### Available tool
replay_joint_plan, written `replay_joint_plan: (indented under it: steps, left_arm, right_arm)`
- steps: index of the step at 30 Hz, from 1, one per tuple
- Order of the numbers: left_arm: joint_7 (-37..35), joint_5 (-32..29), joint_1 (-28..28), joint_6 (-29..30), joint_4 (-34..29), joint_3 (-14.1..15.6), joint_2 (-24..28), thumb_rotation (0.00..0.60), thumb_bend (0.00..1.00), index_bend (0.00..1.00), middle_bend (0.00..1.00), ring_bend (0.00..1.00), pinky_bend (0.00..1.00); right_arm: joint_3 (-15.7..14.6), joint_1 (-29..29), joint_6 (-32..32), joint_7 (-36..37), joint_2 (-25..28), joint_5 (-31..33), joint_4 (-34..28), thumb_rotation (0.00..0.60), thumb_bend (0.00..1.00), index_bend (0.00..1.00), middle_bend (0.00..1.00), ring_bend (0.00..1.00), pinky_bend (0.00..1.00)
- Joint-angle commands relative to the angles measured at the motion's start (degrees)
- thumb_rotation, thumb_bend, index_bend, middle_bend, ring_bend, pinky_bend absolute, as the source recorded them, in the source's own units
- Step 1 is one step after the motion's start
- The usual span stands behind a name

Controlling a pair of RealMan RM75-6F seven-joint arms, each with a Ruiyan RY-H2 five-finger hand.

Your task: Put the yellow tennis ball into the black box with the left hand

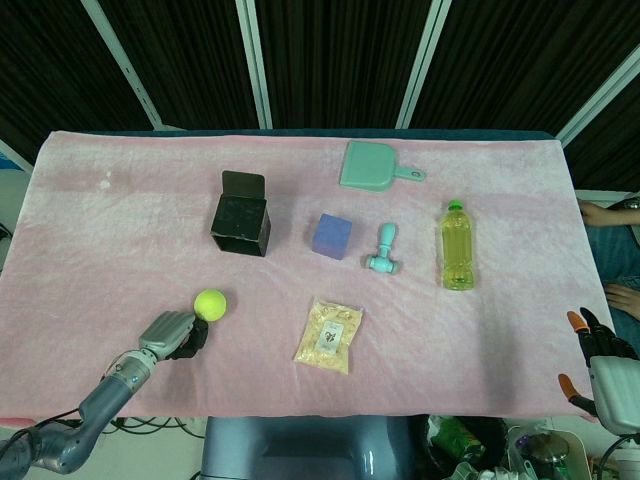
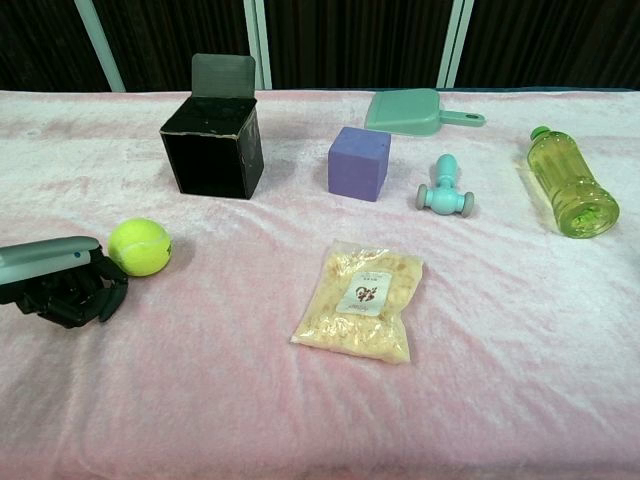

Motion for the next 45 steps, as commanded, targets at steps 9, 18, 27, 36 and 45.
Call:
replay_joint_plan:
  steps: [9, 18, 27, 36, 45]
  left_arm:
    - [1.62, -2.48, -4.33, -1.62, 4.85, -3.39, -3.8, 0.6, 0.71, 0.79, 0.87, 0.85, 1.0]
    - [3.0, -5.14, -9.98, -5.33, 9.81, -6.88, -7.23, 0.6, 0.71, 0.79, 0.87, 0.85, 1.0]
    - [3.93, -10.06, -15.78, -10.53, 19.55, -9.9, -11.63, 0.6, 0.71, 0.79, 0.87, 0.85, 1.0]
    - [3.02, -11.28, -20.84, -14.61, 26.4, -11.51, -15.11, 0.6, 0.71, 0.79, 0.87, 0.85, 1.0]
    - [1.76, -12.37, -24.61, -16.9, 32.81, -12.96, -18.08, 0.6, 0.71, 0.79, 0.87, 0.85, 1.0]
  right_arm:
    - [0.21, -0.03, -0.48, 0.15, 0.01, 0.39, -0.08, 0.6, 0.24, 0.03, 0.04, 0.15, 0.25]
    - [0.31, -0.14, -0.65, 0.27, 0.03, 0.5, -0.17, 0.6, 0.24, 0.03, 0.04, 0.15, 0.25]
    - [0.58, -0.32, -0.39, 0.57, 0.0, 0.63, -0.35, 0.6, 0.24, 0.03, 0.04, 0.15, 0.25]
    - [1.05, -0.34, -0.38, 0.46, -0.17, 1.28, -0.33, 0.6, 0.24, 0.03, 0.04, 0.15, 0.25]
    - [1.16, -0.44, -0.41, 0.39, -0.3, 1.48, -0.46, 0.6, 0.25, 0.03, 0.04, 0.15, 0.25]
